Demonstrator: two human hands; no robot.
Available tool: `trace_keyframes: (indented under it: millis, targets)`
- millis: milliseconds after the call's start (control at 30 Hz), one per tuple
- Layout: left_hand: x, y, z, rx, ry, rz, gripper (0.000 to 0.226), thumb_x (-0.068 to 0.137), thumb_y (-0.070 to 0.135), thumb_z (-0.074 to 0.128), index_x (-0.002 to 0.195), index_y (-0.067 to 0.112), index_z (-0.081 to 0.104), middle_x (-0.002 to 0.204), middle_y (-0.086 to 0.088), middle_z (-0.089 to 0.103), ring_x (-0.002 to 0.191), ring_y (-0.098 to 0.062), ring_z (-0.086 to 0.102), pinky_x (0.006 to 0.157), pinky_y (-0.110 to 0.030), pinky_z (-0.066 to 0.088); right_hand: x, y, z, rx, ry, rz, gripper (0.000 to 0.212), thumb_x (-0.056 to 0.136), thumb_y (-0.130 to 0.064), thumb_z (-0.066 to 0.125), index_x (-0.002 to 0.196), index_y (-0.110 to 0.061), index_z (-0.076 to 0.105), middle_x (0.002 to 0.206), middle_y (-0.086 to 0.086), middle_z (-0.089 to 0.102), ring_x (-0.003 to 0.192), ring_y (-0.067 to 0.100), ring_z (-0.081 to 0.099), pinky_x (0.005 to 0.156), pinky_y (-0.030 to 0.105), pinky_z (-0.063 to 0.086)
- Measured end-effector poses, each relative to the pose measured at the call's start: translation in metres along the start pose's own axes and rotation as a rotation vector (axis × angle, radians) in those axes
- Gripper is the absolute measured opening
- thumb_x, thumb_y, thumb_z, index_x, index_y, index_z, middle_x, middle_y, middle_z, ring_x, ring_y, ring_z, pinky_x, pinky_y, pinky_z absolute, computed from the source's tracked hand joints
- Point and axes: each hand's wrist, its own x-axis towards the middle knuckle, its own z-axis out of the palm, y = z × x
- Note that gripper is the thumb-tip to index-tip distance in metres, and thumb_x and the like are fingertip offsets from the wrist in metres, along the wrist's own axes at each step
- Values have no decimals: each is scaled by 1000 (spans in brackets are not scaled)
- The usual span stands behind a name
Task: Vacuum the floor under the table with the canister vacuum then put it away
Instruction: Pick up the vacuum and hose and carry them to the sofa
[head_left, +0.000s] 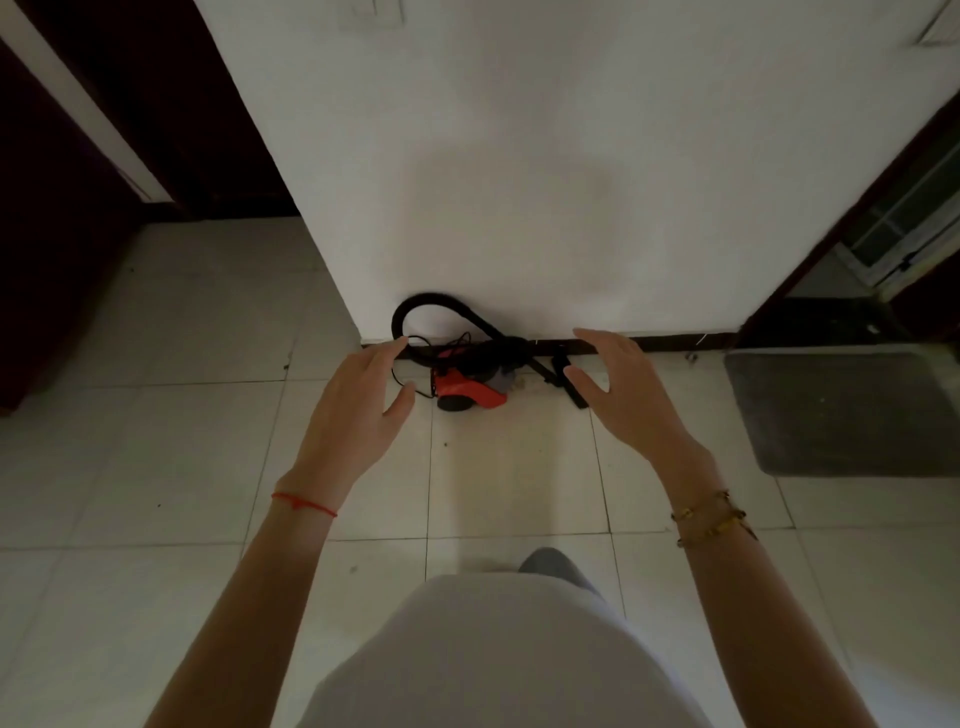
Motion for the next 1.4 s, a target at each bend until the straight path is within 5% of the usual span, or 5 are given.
trace_keyframes:
  millis: [600, 1133, 1400]
  targets:
    - [207, -68, 87, -3, 23, -108, 43, 94, 19, 56, 136, 10, 49, 130, -8, 56, 120, -22, 51, 103, -33, 40, 252, 102, 72, -49, -146, -39, 52, 92, -23, 61, 140, -13, 44, 139, 8, 48, 131, 23, 40, 110, 36, 35]
    - [346, -268, 432, 48, -132, -68, 40, 89, 13, 62, 128, 6, 57, 122, -11, 60, 111, -26, 57, 95, -36, 49, 415, 341, 368, -184, -417, 7, 90, 80, -35, 74, 149, -8, 23, 152, 14, 29, 140, 32, 25, 115, 44, 26]
    - [348, -347, 568, 118, -45, -19, 35, 87, 13, 63, 122, 8, 59, 116, -6, 62, 107, -23, 58, 93, -34, 49, 448, 422, 480, -132, -420, -79, 97, 78, -51, 71, 150, -11, 21, 154, 10, 26, 140, 28, 24, 116, 44, 24]
